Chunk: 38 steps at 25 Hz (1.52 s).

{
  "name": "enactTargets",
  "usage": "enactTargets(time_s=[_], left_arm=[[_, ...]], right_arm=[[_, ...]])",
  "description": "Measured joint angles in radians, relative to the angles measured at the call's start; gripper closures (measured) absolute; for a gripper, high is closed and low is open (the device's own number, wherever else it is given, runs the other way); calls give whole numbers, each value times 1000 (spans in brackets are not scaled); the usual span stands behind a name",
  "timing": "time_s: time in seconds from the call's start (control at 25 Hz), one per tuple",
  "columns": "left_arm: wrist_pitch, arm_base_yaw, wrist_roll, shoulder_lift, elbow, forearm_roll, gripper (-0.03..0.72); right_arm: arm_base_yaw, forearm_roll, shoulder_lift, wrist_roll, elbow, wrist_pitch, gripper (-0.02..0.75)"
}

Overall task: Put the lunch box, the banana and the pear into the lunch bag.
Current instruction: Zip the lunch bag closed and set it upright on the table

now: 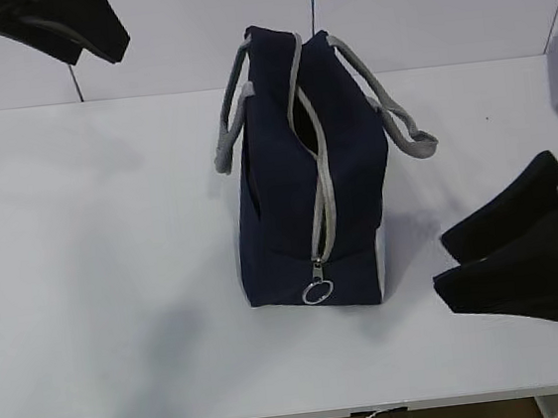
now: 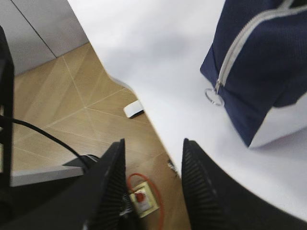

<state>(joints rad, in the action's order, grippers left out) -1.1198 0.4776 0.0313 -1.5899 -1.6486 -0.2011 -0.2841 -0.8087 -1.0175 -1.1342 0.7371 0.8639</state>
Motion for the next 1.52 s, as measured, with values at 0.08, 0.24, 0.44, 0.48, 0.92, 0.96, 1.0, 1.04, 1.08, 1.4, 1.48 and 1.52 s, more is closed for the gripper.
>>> enactTargets(time_s=[0.08,0.24,0.44,0.48,0.92,0.96,1.0,1.04,1.08,1.4,1.48,1.52], left_arm=[[0,0,0,0,0,-2,322],[0,-1,0,-11,0,-4,323],[0,-1,0,-24,0,-4,325],[0,-1,0,-24,0,-4,325],[2,-1,0,-24,0,-4,326],[2,-1,0,-24,0,-4,326],[2,-1,0,-24,0,-4,326],[2,-1,0,-24,0,-4,326],[2,-1,0,-24,0,-4,326],[2,-1,0,-24,0,-4,326],[2,-1,0,-24,0,-4,326],[2,-1,0,-24,0,-4,326]], right_arm=[[0,-16,-40,-111,-5,-28,415],[0,-46,-136,-194,-6,-48,415],[0,-193,-251,-363,-6,-61,414],[0,-242,-269,-423,-6,-65,413],[0,-480,-483,-745,-6,-109,309],[0,-500,-499,-763,-6,-122,309],[0,-518,-512,-781,-6,-133,308],[0,-536,-527,-799,-6,-143,308],[0,-551,-541,-813,-6,-152,308],[0,-689,-635,-941,-6,-217,308],[0,-707,-649,-963,-6,-221,308],[0,-719,-659,-979,-6,-223,308]])
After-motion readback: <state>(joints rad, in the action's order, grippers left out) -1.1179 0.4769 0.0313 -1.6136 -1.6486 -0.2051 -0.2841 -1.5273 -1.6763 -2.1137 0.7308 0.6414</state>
